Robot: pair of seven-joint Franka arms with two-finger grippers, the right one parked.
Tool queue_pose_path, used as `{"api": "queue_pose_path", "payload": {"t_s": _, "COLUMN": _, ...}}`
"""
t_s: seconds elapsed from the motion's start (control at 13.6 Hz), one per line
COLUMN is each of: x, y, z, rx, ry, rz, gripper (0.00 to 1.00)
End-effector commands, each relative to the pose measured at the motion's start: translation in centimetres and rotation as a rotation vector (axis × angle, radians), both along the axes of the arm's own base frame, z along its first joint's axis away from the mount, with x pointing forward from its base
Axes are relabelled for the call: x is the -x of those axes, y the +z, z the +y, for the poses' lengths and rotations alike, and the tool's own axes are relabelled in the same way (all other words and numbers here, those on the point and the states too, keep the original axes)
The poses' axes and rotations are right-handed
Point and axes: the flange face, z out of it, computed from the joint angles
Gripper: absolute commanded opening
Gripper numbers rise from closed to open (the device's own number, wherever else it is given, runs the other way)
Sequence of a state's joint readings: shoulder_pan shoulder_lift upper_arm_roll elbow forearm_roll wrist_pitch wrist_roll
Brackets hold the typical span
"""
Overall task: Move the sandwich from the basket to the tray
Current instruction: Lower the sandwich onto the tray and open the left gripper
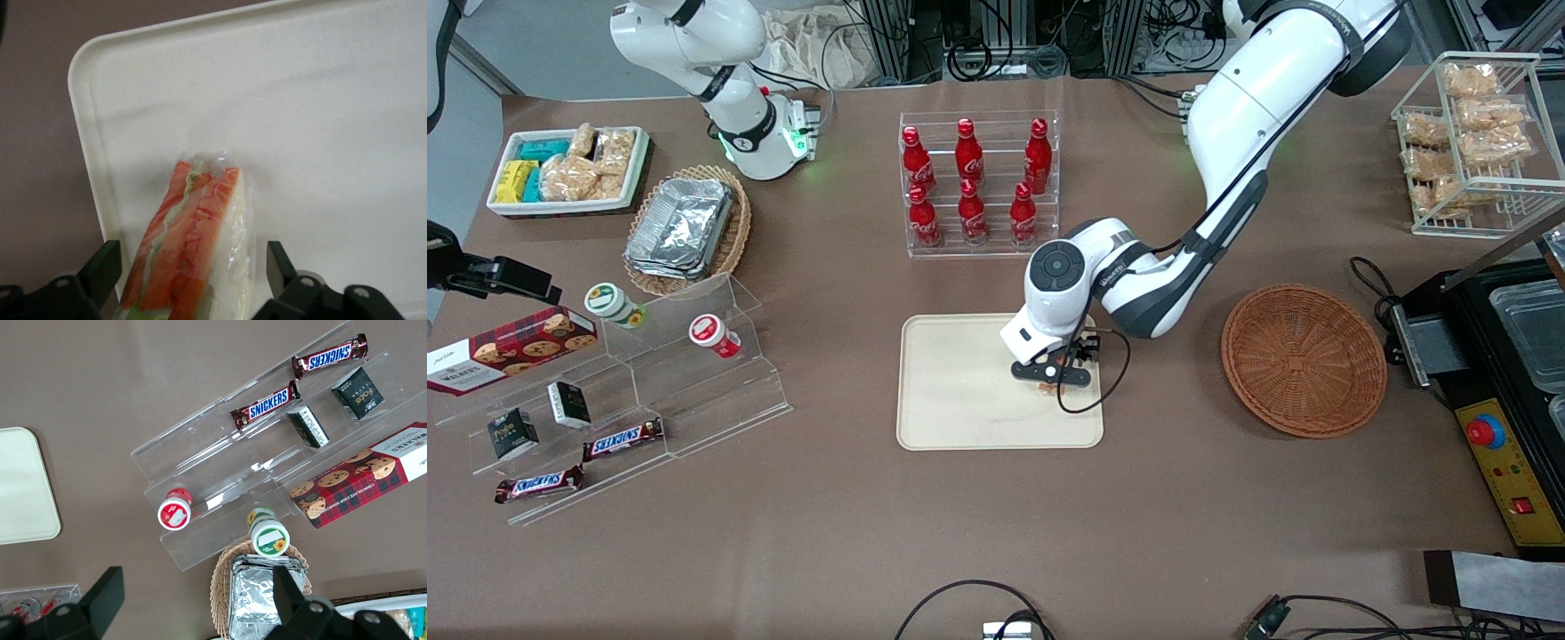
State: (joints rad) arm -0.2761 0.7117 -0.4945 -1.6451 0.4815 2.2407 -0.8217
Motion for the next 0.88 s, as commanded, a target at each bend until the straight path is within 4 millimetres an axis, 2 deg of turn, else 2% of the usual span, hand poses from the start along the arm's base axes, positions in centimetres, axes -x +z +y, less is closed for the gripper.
{"api": "queue_pose_path", "payload": {"t_s": 0.0, "x": -1.4, "y": 1.0, "z": 0.5, "rx": -0.001, "ry": 0.043, "rz": -0.013, "gripper": 1.00}}
{"api": "queue_pose_path", "payload": {"t_s": 0.15, "x": -2.6, "y": 2.0, "z": 1.9, "rx": 0.002, "ry": 0.069, "rz": -0.027, "gripper": 1.00}}
{"api": "queue_pose_path", "payload": {"t_s": 0.37, "x": -4.3, "y": 5.3, "z": 3.9, "rx": -0.001, "ry": 0.111, "rz": -0.061, "gripper": 1.00}}
{"api": "queue_pose_path", "payload": {"t_s": 0.81, "x": -7.6, "y": 12.5, "z": 4.8, "rx": -0.004, "ry": 0.190, "rz": -0.093, "gripper": 1.00}}
